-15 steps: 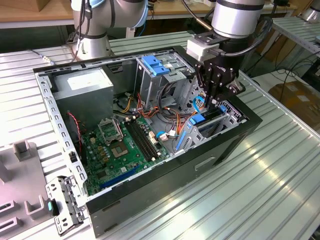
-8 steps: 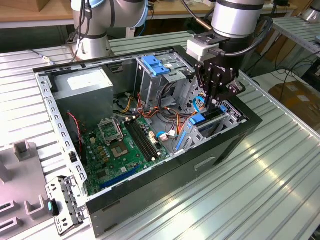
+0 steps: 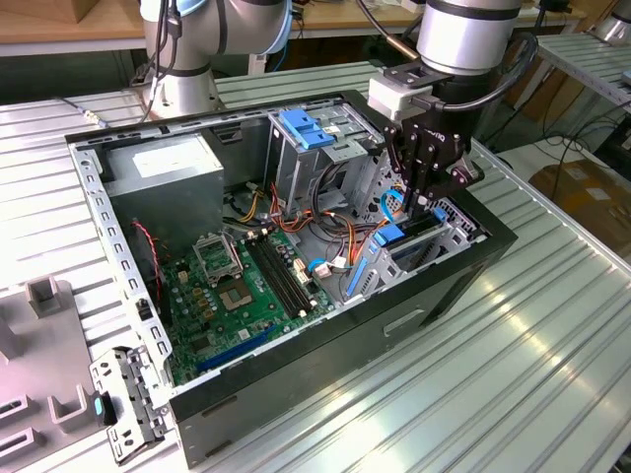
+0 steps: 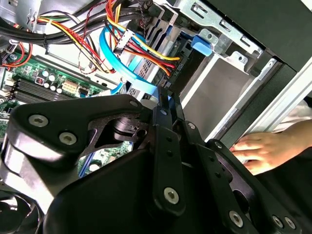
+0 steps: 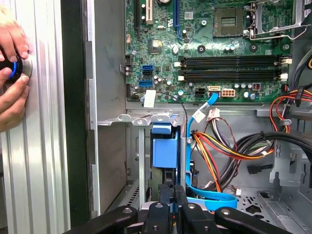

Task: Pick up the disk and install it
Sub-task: 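Insert the second disk wire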

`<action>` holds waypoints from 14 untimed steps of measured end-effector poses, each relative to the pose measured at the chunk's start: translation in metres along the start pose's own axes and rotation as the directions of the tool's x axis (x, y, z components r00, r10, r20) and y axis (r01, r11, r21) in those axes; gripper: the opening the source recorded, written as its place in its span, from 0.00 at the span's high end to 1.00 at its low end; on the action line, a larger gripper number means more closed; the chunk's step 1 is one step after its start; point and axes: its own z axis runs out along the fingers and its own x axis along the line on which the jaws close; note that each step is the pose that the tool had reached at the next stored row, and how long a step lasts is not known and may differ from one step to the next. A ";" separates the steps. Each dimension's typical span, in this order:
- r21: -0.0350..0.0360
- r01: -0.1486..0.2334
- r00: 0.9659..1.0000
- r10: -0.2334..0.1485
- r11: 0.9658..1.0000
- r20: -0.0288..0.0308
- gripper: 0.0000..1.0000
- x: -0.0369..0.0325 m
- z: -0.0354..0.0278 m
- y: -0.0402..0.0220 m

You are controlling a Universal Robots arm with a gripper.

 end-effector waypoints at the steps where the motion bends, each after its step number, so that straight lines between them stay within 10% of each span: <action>1: 0.001 0.000 1.000 0.000 1.000 0.000 0.84 0.0000 0.0000 0.0004; 6: 0.006 -0.001 1.000 0.001 1.000 0.000 0.84 0.0000 -0.0002 0.0021; 9: 0.047 -0.004 1.000 0.004 0.999 0.000 0.84 0.0001 -0.0005 0.0063; 14: 0.056 -0.002 1.000 0.002 0.998 0.001 0.84 0.0027 0.0009 0.0086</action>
